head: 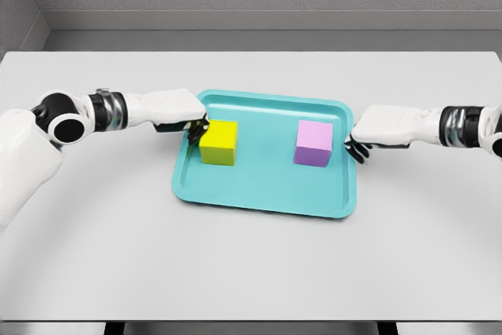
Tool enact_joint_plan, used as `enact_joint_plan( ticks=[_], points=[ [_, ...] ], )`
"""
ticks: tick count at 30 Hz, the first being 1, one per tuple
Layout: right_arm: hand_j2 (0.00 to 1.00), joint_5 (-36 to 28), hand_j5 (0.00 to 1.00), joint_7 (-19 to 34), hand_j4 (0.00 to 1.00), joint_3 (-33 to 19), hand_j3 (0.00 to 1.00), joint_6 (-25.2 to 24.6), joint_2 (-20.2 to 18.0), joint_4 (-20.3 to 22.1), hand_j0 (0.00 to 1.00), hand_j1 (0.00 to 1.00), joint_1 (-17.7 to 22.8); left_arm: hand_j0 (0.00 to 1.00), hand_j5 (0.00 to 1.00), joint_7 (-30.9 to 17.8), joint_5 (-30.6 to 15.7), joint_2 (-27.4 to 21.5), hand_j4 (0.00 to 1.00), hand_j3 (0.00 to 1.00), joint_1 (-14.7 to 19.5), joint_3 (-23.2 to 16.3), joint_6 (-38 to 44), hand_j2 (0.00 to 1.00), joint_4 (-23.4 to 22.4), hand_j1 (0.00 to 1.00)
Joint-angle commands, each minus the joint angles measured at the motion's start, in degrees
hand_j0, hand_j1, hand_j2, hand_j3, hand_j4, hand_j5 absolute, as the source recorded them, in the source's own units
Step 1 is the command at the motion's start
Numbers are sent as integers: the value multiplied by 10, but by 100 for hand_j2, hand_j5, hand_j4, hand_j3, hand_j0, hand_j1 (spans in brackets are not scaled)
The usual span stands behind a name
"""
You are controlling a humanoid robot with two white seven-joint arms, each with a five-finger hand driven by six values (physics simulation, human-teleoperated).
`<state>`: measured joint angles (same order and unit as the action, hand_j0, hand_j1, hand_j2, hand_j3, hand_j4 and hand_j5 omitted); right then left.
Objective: Push two cubes
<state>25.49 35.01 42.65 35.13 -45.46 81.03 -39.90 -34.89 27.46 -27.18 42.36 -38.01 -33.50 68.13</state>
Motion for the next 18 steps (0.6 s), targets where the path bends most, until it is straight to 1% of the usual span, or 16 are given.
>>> enact_joint_plan(
  ticks=[1,3,7,9,12,13,15,18],
  points=[
    [21,-2,21,0,21,13,21,-1,13,-17,21,21,-2,21,21,-1,19,5,21,21,0,-7,-15,21,-2,21],
    [21,-2,21,0,21,21,21,-1,15,-25,21,21,-9,21,21,-1,19,7,21,21,0,-7,-15,21,-2,21],
    [22,-3,22,0,22,22,22,-1,20,-33,22,22,-10,21,21,-1,18,19,21,21,0,-6,-15,21,-2,21],
    [22,-2,22,0,22,22,22,-1,29,-51,22,22,-12,21,21,-1,16,22,21,21,1,-6,-15,21,-2,21],
    [22,-2,22,0,22,23,22,-1,40,-63,22,22,-18,21,21,-1,15,33,21,21,2,-6,-15,21,-1,21],
    [22,-2,22,0,22,33,22,-1,40,-67,22,22,-25,21,21,-1,15,33,21,21,5,-6,-15,21,-1,21],
    [22,-1,22,0,22,38,22,-1,54,-84,22,22,-31,21,21,-1,15,34,21,21,6,-6,-15,21,-2,21],
    [22,-1,22,0,22,49,22,-1,63,-84,22,22,-38,21,21,-1,15,35,21,21,10,-6,-15,21,-3,21]
  ],
)
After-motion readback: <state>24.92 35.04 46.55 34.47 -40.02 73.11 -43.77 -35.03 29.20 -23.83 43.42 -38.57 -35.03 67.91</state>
